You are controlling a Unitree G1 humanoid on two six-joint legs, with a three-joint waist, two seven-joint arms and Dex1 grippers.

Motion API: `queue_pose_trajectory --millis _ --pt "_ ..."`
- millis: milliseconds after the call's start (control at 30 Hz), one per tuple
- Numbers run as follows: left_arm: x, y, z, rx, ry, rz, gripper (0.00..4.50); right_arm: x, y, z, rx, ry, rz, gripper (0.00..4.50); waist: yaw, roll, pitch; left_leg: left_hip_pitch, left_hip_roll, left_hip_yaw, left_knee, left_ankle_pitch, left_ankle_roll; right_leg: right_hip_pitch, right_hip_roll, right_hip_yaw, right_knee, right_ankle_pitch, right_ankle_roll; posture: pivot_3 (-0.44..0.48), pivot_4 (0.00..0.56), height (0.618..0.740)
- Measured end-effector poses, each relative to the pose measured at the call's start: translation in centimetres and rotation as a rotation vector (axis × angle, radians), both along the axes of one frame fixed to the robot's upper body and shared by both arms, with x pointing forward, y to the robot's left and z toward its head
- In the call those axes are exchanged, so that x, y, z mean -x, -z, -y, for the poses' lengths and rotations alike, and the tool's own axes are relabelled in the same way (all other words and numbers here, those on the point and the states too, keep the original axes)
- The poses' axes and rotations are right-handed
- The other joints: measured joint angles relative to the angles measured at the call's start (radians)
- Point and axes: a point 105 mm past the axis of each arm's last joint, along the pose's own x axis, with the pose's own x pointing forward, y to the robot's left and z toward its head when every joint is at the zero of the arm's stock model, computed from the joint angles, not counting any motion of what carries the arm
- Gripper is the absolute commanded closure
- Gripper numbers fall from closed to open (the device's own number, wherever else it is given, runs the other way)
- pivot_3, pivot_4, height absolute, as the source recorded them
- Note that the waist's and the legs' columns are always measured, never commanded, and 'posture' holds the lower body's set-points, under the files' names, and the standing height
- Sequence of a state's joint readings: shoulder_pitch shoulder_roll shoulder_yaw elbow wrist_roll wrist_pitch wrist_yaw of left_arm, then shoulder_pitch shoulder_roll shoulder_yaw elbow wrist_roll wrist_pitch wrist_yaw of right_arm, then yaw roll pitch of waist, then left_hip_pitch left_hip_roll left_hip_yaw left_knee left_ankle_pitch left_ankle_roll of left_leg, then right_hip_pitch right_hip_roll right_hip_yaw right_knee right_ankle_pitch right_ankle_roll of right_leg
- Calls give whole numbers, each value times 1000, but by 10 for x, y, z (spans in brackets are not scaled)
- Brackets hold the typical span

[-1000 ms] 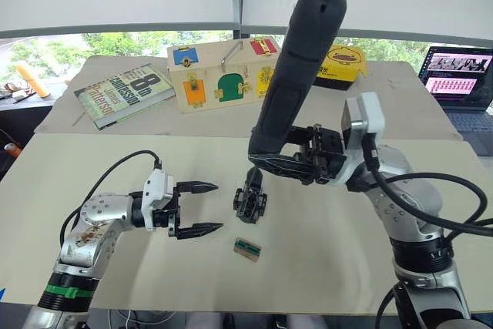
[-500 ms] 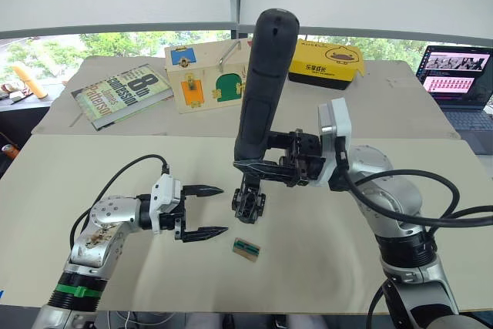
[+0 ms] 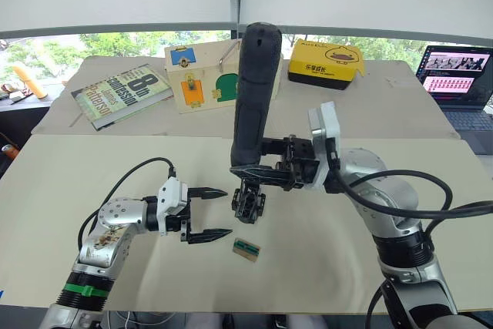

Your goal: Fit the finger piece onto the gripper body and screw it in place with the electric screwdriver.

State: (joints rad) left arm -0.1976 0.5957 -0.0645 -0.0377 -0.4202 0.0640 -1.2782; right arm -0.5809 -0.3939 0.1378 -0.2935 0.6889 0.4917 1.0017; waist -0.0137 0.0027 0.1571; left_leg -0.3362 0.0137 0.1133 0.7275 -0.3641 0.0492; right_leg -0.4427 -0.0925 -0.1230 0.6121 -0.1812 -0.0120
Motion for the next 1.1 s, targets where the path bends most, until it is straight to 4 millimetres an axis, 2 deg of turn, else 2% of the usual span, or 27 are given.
queue_pose_trajectory --millis 1100 --pt "3 5 0 -6 -10 -12 0 -2 3 5 22 -2 4 2596 0 0 0 0 0 0 0 0 0 0 0 0 0 0 0 0 150 740"
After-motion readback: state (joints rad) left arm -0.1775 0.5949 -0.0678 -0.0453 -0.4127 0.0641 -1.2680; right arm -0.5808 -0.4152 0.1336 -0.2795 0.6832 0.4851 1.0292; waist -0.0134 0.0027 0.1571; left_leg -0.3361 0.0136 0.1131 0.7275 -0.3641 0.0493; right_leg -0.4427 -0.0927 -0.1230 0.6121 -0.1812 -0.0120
